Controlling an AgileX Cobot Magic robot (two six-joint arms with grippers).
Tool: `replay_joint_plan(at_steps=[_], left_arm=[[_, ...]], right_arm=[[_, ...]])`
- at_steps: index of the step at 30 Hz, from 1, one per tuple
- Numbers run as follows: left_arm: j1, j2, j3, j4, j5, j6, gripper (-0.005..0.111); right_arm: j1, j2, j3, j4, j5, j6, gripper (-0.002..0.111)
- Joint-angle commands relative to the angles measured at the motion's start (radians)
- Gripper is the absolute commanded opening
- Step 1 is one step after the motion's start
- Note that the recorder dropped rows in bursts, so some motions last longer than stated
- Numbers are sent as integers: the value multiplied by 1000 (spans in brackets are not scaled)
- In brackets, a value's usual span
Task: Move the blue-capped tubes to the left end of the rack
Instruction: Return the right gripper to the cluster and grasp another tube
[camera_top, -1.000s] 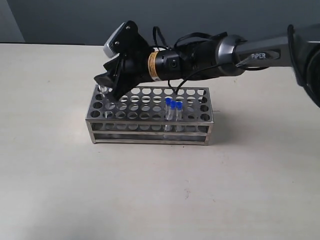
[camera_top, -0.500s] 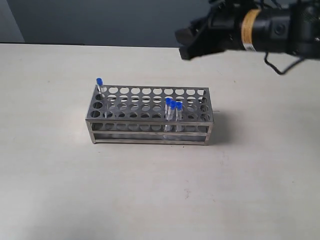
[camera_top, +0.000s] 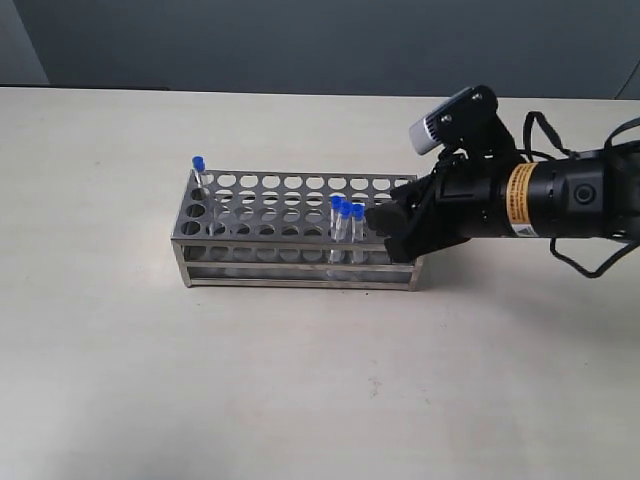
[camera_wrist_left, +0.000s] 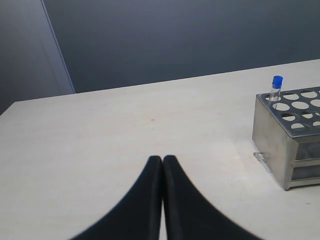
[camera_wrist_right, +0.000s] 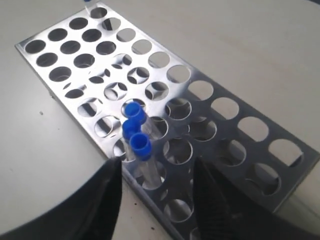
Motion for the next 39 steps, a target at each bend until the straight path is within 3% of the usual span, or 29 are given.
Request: replay_joint_plan(at_steps=[1, 6, 19, 39], left_arm=[[-3, -5, -3, 2, -1, 0, 1], [-3, -5, -3, 2, -1, 0, 1], [-3, -5, -3, 2, -1, 0, 1], [-3, -5, -3, 2, -1, 0, 1]], right_arm=[[-3, 56, 2, 53, -39, -66, 45], [-3, 92, 2, 174, -62, -207, 45], [-3, 130, 2, 274, -136, -330, 45], [-3, 181, 2, 292, -176, -337, 42]])
